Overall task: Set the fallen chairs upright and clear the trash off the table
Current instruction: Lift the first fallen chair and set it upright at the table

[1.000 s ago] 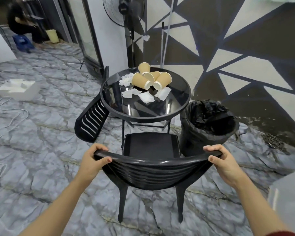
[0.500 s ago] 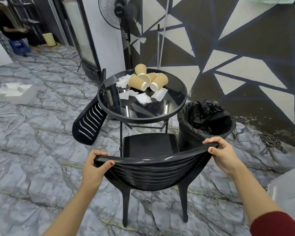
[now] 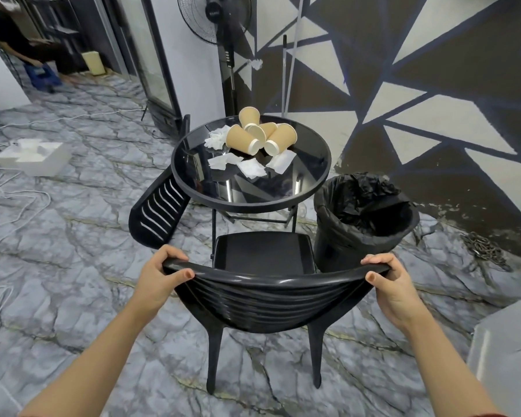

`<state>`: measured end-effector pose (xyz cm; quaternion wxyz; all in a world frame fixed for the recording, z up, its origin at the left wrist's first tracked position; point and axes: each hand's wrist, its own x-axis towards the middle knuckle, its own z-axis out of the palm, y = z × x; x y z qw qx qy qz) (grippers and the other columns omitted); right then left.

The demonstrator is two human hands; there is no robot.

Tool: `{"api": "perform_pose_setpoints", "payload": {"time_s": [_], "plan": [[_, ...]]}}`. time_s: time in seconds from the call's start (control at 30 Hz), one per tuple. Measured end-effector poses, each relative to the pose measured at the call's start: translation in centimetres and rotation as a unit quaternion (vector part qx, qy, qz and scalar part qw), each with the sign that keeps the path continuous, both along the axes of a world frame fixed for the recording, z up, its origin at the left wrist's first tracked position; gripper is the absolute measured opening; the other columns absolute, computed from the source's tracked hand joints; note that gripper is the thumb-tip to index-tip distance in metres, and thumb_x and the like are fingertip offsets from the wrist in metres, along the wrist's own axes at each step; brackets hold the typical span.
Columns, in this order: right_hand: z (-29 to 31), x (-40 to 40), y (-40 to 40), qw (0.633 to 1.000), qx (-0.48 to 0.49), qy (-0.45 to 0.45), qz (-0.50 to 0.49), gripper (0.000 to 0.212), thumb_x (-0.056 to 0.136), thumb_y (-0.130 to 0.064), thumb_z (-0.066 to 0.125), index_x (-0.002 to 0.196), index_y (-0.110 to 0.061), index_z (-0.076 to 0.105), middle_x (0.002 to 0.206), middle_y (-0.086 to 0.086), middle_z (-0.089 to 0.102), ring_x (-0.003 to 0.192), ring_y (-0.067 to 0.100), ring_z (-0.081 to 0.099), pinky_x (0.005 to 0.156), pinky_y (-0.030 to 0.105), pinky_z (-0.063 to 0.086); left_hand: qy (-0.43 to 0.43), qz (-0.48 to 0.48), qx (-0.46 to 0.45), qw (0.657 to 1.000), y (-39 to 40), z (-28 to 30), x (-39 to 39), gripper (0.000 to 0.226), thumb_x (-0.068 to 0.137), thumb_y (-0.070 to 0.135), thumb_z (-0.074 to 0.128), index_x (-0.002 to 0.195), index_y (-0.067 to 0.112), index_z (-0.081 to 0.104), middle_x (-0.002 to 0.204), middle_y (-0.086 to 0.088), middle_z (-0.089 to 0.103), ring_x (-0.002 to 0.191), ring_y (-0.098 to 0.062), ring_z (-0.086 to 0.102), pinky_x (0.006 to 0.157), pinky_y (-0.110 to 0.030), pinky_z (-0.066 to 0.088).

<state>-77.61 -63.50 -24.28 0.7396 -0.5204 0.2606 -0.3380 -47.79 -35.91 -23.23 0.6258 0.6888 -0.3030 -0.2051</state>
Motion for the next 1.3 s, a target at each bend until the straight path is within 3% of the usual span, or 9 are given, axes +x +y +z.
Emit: {"api": "perform_pose_setpoints", "payload": {"time_s": [0.07,0.13,0.27,0.33,0.4,0.53,0.7,0.83,1.3], "plan": [[0.0,0.3,0.3,1.000,0.004,-0.013,0.001,0.020,0.065,-0.001,0.071,0.069,-0.020,0.064,0.090,0.002,0.057,0.076,0.003,0.062,0.066,0.015,0.051,0.007,-0.002,0.001,1.000,0.2,-0.1,0.3,0.077,0.036,0.068,0.080,0.081,0.011,0.056,0.080,-0.009,0.055,0.068,-0.010,0.055,0.058,-0.017,0.046],[-0.2,0.6,0.4,1.000,-0.003,-0.005,-0.008,0.045,0.076,0.018,0.052,0.063,-0.024,0.065,0.091,0.005,0.054,0.073,0.000,0.063,0.065,0.014,0.051,0.015,0.007,-0.003,1.000,0.5,-0.5,0.2,0.077,0.036,0.066,0.082,0.082,0.011,0.056,0.081,-0.011,0.054,0.072,-0.014,0.055,0.060,-0.019,0.047],[-0.5,0.8,0.4,1.000,-0.010,0.013,0.009,0.058,0.078,0.024,0.046,0.060,-0.028,0.065,0.081,-0.006,0.064,0.076,-0.002,0.062,0.066,0.014,0.050,0.030,0.039,-0.008,0.999,1.4,-1.1,-0.7,0.071,0.036,0.059,0.083,0.085,0.013,0.057,0.085,-0.008,0.056,0.078,-0.016,0.055,0.067,-0.021,0.049],[-0.6,0.9,0.6,1.000,-0.015,0.016,0.008,0.052,0.075,0.019,0.053,0.060,-0.029,0.066,0.077,-0.011,0.065,0.078,-0.002,0.061,0.068,0.014,0.049,0.032,0.049,-0.010,0.998,1.8,-1.1,-1.0,0.077,0.033,0.065,0.082,0.086,0.014,0.057,0.088,-0.002,0.056,0.077,-0.009,0.056,0.068,-0.016,0.049],[-0.4,0.8,1.0,1.000,-0.022,0.009,0.019,0.026,0.063,-0.006,0.077,0.063,-0.030,0.067,0.084,-0.007,0.064,0.084,0.001,0.060,0.071,0.015,0.050,0.035,0.048,-0.010,0.998,2.1,-1.2,-1.2,0.075,0.036,0.064,0.082,0.087,0.016,0.057,0.091,-0.001,0.055,0.081,-0.011,0.055,0.072,-0.019,0.049],[-0.2,0.5,0.8,0.998,-0.030,0.054,0.017,0.059,0.027,-0.041,0.092,0.075,-0.022,0.063,0.092,-0.003,0.063,0.085,0.003,0.061,0.069,0.014,0.051,0.042,0.039,-0.016,0.998,2.3,-1.2,-1.6,0.049,0.050,0.043,0.074,0.090,0.022,0.058,0.097,-0.001,0.057,0.092,-0.022,0.053,0.085,-0.039,0.044],[0.4,0.2,0.9,0.997,-0.024,0.053,0.045,0.032,0.049,-0.026,0.086,0.074,-0.025,0.066,0.089,-0.004,0.065,0.079,-0.001,0.062,0.080,0.028,0.046,0.051,0.038,-0.010,0.998,2.5,-1.2,-1.6,0.054,0.047,0.047,0.077,0.091,0.024,0.057,0.105,-0.001,0.059,0.099,-0.016,0.055,0.091,-0.040,0.043],[0.4,0.3,0.5,0.995,-0.042,0.082,0.042,0.058,0.030,-0.052,0.090,0.078,-0.029,0.069,0.098,0.001,0.061,0.089,0.013,0.056,0.076,0.021,0.049,0.057,0.023,0.005,0.998,2.1,-0.9,-1.1,0.045,0.052,0.043,0.073,0.090,0.024,0.058,0.103,-0.005,0.058,0.096,-0.024,0.054,0.086,-0.040,0.045],[1.1,0.1,0.7,0.994,-0.021,0.088,0.062,0.063,0.026,-0.050,0.091,0.081,-0.031,0.068,0.112,0.000,0.062,0.102,0.013,0.057,0.081,0.020,0.050,0.070,0.007,0.051,0.996,2.4,0.5,-1.2,0.032,0.065,0.020,0.074,0.092,0.019,0.057,0.100,0.001,0.059,0.088,-0.013,0.056,0.078,-0.025,0.045]]}}
